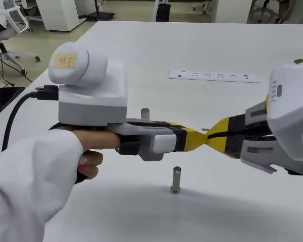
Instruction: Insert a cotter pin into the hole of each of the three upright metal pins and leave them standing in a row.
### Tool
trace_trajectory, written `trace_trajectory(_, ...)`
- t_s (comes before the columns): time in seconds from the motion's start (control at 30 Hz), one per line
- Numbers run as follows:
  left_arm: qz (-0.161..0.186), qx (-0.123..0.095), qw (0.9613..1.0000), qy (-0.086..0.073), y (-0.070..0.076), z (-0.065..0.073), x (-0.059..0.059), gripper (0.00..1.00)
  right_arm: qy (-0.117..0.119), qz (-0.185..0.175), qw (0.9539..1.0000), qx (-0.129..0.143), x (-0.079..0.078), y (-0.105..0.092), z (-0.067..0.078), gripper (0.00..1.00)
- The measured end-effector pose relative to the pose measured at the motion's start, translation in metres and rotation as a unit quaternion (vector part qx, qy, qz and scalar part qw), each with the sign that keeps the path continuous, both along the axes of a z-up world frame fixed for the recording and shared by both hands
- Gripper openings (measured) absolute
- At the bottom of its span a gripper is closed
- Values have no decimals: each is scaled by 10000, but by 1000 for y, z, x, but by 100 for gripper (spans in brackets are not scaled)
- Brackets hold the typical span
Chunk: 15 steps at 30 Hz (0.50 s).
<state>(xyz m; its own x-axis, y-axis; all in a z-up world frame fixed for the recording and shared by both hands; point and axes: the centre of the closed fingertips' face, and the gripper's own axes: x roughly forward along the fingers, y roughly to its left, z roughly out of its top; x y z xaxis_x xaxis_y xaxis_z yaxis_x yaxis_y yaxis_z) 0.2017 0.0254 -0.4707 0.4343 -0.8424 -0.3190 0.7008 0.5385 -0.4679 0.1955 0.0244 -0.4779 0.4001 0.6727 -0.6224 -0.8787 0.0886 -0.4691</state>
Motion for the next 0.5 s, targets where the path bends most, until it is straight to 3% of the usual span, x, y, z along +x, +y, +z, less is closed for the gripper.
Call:
trace_trajectory(0.27,-62,-35,9999,93,-1,1,-1,0,-123,54,9999,-71,1,1,2,0)
trace_trajectory(0.5,-73,10,9999,146,-2,1,-1,0,-166,49,9998,-92,0,1,1,0)
